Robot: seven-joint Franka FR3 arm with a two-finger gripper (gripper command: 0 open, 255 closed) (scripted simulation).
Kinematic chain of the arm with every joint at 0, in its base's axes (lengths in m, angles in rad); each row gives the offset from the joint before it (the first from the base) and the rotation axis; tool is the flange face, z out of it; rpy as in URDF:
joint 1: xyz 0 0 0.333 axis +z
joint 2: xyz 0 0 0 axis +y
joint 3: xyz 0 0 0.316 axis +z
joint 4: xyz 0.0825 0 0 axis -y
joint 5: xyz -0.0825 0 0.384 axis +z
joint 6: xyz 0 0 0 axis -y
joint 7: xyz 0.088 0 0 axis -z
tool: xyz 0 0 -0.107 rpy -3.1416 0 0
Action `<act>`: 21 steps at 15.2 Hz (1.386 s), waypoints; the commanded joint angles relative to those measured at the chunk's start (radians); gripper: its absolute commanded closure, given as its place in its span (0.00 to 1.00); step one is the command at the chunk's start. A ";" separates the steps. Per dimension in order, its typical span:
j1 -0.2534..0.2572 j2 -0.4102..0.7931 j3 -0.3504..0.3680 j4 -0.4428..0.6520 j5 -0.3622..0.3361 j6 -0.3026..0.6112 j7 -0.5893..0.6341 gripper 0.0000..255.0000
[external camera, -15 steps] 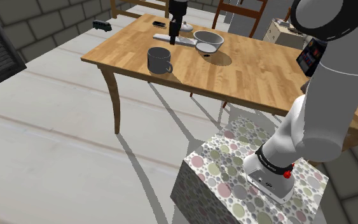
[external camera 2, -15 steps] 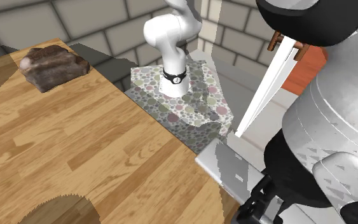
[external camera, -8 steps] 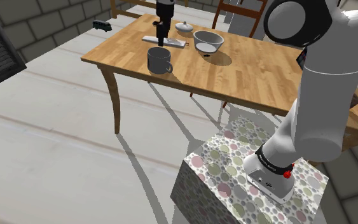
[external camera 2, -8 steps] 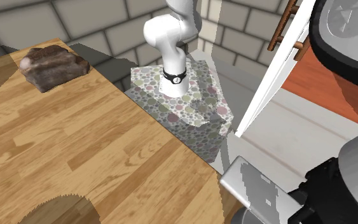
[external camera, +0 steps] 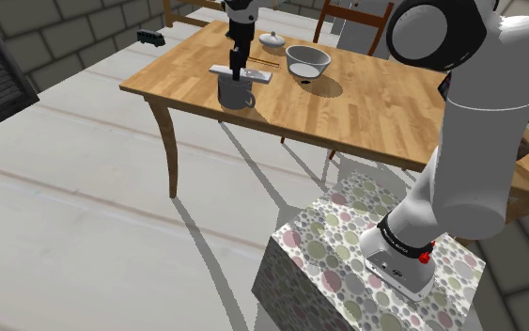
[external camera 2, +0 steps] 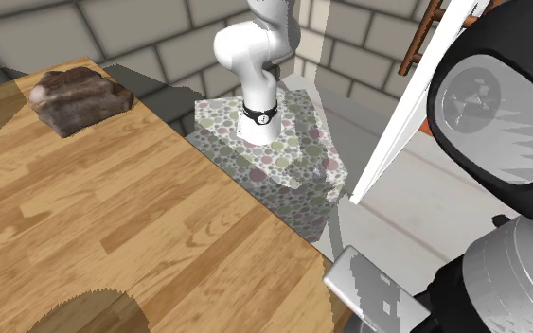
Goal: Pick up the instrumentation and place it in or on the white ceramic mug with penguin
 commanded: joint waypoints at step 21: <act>-0.003 -0.009 -0.003 0.079 -0.005 -0.086 0.005 0.00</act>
